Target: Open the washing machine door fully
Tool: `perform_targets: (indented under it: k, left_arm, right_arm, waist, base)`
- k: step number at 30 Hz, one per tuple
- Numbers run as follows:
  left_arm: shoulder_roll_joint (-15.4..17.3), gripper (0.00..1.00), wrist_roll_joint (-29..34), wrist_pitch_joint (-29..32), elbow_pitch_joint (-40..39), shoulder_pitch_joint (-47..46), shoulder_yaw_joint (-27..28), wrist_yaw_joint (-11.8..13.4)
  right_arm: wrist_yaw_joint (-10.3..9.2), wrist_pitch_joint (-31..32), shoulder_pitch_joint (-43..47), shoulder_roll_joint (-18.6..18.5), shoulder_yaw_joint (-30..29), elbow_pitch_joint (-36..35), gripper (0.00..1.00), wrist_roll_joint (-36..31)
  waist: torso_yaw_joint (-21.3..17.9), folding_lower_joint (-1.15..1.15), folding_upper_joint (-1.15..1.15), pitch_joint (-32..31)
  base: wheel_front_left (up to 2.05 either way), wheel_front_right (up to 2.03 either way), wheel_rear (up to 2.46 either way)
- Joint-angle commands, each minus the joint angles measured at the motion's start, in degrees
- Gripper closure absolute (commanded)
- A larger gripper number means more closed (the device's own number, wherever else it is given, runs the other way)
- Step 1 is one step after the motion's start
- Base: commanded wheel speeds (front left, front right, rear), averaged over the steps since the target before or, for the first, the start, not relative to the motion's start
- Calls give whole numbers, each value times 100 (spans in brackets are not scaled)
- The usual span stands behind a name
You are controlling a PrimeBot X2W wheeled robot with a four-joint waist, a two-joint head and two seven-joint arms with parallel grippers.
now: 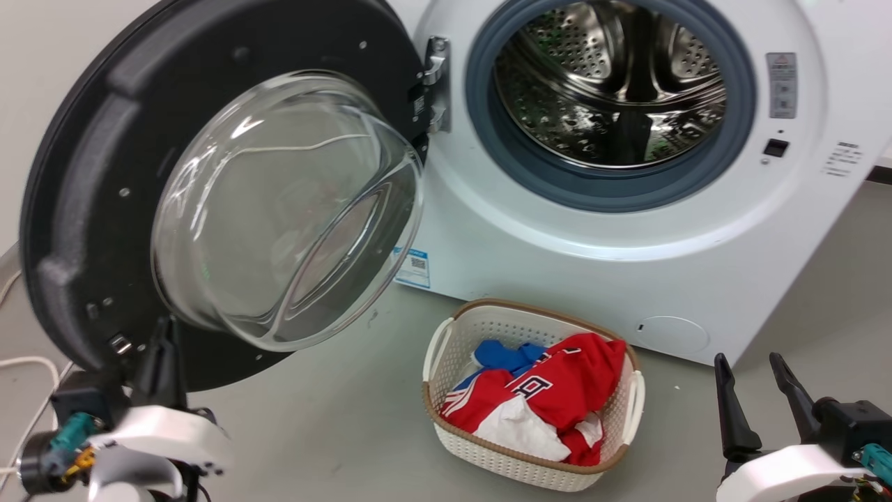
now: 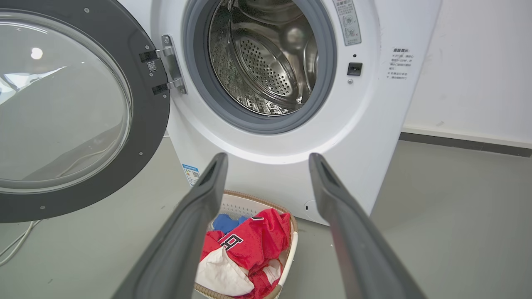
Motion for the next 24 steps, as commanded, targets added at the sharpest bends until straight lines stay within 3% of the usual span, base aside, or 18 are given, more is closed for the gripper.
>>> perform_targets:
  k: [1,6,11,14,15,16,24]
  left_arm:
    - [-56,100,77,80,-280,212,-110,63]
    - [-177,100,283,264,-799,500,-505,135]
    - [-290,98,423,359,-793,435,-870,51]
    - [-332,64,435,359,-676,384,-986,3]
    - [-346,28,451,353,-632,378,-1019,-10]
    - [-355,1,457,340,-590,382,-1033,-5]
    - [-404,0,471,215,-312,283,-1084,9]
  right_arm:
    - [-1,-15,50,4,13,-26,0,-61]
    - [-1,35,66,3,71,-51,0,-92]
    - [-1,53,64,4,79,-43,0,-120]
    - [-1,58,30,3,110,-38,0,-184]
    - [-1,65,21,4,116,-39,0,-217]
    - [-1,73,5,3,129,-34,0,-222]
    - [-1,127,-84,3,251,16,0,-286]
  waist:
    - [-127,1,0,-64]
    - [-341,1,0,-112]
    - [-617,1,0,-148]
    - [-866,1,0,-178]
    - [-952,1,0,-186]
    - [-1047,1,0,-190]
    - [-1675,1,0,-155]
  base:
    - [0,0,0]
    - [0,0,0]
    - [0,0,0]
    - [0,0,0]
    - [0,0,0]
    - [0,0,0]
    - [0,0,0]
